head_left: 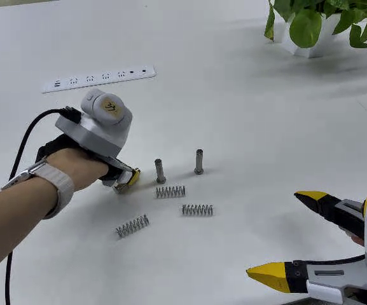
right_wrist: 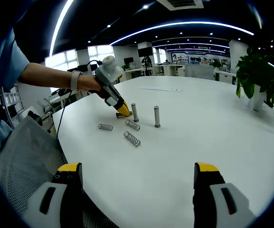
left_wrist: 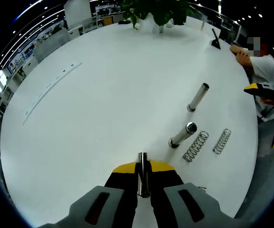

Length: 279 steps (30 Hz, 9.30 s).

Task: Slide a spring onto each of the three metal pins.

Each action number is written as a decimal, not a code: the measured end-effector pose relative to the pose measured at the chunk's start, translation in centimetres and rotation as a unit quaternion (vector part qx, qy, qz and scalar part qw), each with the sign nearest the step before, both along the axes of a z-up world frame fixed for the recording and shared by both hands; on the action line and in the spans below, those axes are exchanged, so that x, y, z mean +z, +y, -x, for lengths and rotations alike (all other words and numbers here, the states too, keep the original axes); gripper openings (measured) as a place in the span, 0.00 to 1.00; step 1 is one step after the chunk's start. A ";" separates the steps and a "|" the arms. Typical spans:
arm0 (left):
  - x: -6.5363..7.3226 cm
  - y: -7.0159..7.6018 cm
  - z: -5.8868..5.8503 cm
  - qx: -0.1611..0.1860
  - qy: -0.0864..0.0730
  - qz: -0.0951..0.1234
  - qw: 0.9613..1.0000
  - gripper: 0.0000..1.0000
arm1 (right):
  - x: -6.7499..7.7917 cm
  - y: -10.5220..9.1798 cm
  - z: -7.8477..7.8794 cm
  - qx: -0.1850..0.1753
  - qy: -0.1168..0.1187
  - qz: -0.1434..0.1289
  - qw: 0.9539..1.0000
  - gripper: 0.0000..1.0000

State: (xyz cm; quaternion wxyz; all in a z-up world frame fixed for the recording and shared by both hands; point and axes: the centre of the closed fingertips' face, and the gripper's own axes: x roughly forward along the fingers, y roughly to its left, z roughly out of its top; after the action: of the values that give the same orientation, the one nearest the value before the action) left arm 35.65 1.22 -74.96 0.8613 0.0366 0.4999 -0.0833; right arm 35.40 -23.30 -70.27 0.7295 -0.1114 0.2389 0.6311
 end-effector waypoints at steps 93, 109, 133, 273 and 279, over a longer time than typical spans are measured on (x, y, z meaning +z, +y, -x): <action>2.1 0.7 3.2 0.028 -0.090 0.009 0.995 0.09 | -0.5 0.9 1.3 0.025 0.008 0.008 1.000 0.98; 2.4 0.7 4.5 0.052 -0.121 0.028 0.991 0.47 | 0.0 1.1 0.8 0.030 -0.001 0.008 1.000 0.99; 5.0 -1.5 6.9 0.024 -0.217 0.071 0.973 1.00 | 0.5 1.3 -0.7 0.031 -0.020 0.013 0.999 0.99; 4.3 -10.2 8.2 -0.209 -0.172 0.082 0.959 0.10 | 3.6 8.3 3.6 0.181 0.072 -0.011 0.981 0.49; 4.7 -10.9 8.4 -0.233 -0.177 0.080 0.953 0.10 | 3.8 9.2 4.3 0.205 0.083 -0.016 0.975 0.36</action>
State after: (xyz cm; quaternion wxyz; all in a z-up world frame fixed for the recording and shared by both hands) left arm 27.29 -9.70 -70.29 0.8927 0.0976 0.3083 -0.3138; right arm 31.15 -14.06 -66.49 0.5637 -0.0934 0.2601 0.7784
